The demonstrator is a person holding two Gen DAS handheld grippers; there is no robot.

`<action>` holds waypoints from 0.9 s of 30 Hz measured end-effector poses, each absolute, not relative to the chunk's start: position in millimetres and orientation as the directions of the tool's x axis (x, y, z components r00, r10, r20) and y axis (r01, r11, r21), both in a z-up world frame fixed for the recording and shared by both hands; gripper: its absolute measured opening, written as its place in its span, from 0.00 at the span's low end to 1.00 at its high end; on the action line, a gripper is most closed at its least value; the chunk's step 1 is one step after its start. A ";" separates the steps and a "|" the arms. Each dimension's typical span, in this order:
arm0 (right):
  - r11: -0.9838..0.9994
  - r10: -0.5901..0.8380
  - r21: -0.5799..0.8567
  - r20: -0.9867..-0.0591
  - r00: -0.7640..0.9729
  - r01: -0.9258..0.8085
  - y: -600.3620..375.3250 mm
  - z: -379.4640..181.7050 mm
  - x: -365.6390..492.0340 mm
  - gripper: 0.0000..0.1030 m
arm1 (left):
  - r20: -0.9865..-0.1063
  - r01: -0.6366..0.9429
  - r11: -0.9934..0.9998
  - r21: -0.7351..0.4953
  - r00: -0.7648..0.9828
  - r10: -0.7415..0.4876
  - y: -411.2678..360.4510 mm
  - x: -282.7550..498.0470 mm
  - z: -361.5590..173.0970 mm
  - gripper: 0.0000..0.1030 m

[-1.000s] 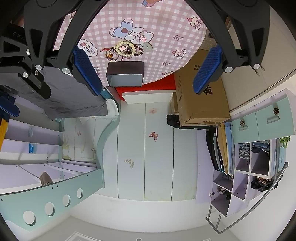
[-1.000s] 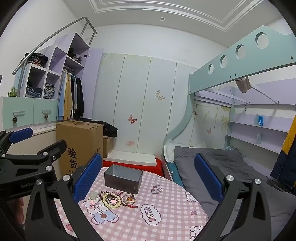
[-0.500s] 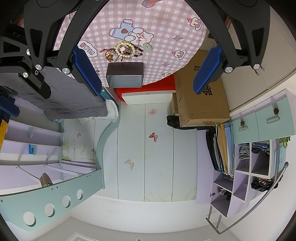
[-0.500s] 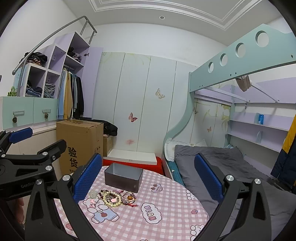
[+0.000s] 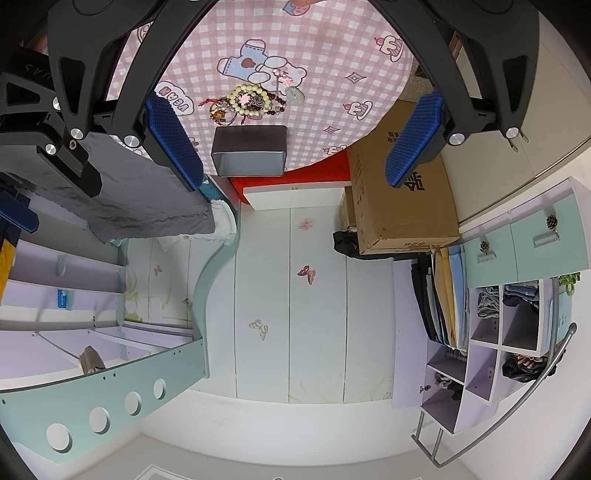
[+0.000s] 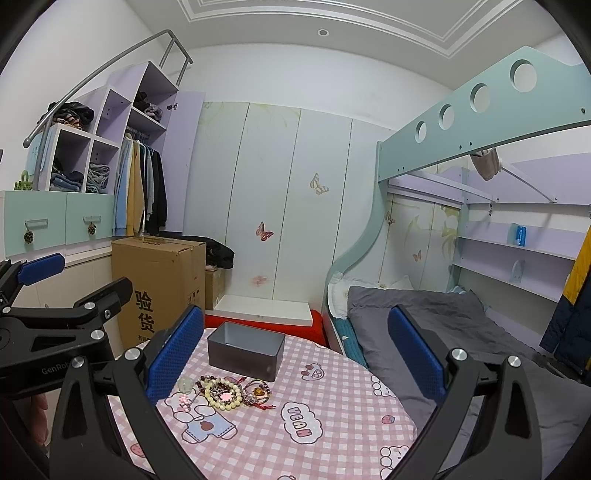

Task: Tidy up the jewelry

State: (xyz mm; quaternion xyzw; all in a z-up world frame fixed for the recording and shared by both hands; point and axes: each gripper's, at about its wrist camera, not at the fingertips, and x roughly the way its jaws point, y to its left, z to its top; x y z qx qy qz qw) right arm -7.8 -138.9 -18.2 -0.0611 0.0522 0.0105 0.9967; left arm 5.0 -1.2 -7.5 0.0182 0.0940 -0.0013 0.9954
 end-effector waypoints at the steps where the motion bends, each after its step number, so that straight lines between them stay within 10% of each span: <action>1: 0.992 0.016 -0.120 -0.106 0.994 -0.029 -139.2 -18.4 -7.6 0.93 | -0.187 0.006 0.999 0.037 0.982 0.001 -1.2 4.7 -7.2 0.94; 27: 0.992 0.018 -0.119 -0.128 0.992 -0.033 -135.3 -25.5 2.5 0.93 | -0.200 0.005 0.999 0.049 0.980 0.005 -1.7 14.2 -13.1 0.94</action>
